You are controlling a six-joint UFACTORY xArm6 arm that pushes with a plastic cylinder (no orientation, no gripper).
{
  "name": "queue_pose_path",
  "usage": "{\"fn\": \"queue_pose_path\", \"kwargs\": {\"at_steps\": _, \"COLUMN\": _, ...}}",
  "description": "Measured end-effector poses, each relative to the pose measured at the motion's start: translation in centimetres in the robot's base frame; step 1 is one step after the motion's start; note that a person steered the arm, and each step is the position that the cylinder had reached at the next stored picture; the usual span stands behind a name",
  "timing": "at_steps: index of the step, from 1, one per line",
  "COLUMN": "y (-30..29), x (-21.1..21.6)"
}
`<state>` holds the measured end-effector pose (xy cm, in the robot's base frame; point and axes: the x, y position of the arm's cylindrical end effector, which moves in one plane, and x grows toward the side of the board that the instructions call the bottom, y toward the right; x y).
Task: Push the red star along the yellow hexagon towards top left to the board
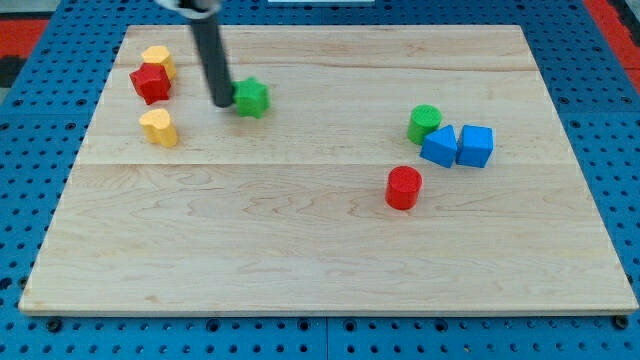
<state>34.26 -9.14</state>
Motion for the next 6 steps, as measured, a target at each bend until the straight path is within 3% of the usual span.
{"fn": "queue_pose_path", "kwargs": {"at_steps": 1, "y": 7.2, "x": 3.2}}
{"fn": "queue_pose_path", "kwargs": {"at_steps": 2, "y": 5.7, "x": 10.2}}
{"fn": "queue_pose_path", "kwargs": {"at_steps": 3, "y": -1.1, "x": 10.8}}
{"fn": "queue_pose_path", "kwargs": {"at_steps": 5, "y": -9.8, "x": 1.4}}
{"fn": "queue_pose_path", "kwargs": {"at_steps": 6, "y": -10.7, "x": -2.6}}
